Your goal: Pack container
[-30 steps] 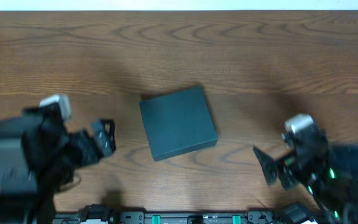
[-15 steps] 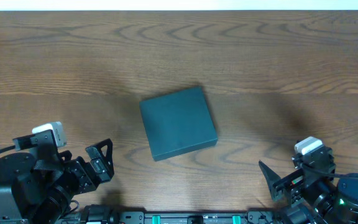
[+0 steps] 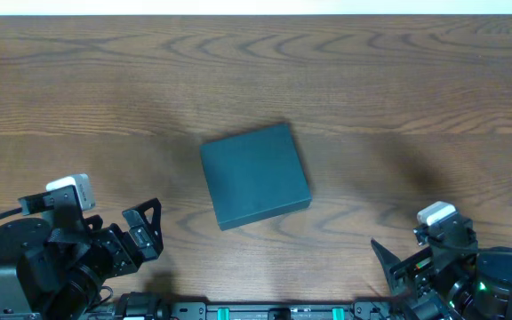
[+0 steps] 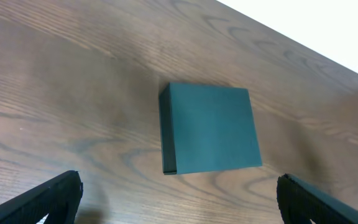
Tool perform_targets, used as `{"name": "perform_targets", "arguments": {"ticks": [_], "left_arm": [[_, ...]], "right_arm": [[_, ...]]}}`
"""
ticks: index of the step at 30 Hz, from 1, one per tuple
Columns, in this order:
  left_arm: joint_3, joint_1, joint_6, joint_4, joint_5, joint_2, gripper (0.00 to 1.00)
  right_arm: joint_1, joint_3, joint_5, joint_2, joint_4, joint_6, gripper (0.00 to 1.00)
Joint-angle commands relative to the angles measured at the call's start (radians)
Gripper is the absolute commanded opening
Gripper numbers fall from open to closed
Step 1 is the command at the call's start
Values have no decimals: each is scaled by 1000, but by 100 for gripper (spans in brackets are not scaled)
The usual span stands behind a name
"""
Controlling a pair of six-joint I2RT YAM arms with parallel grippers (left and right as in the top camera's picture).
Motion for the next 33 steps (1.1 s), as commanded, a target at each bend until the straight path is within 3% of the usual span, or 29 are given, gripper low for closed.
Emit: {"name": "perform_targets", "arguments": {"ticks": [1, 8, 13, 24, 33], "left_arm": [[2, -2, 27, -10, -56, 0, 99], [-111, -1, 28, 111, -161, -91, 99], [-323, -1, 61, 257, -234, -227, 99], [-884, 7, 174, 620, -237, -529, 99], [-1138, 11, 174, 668, -283, -689, 99]], "right_arm": [[3, -5, -3, -3, -16, 14, 99], [3, -5, -3, -3, -26, 14, 99], [3, -5, -3, -3, -26, 14, 99], [3, -5, -3, -3, -26, 14, 99], [3, -5, -3, -3, -26, 14, 99]]}}
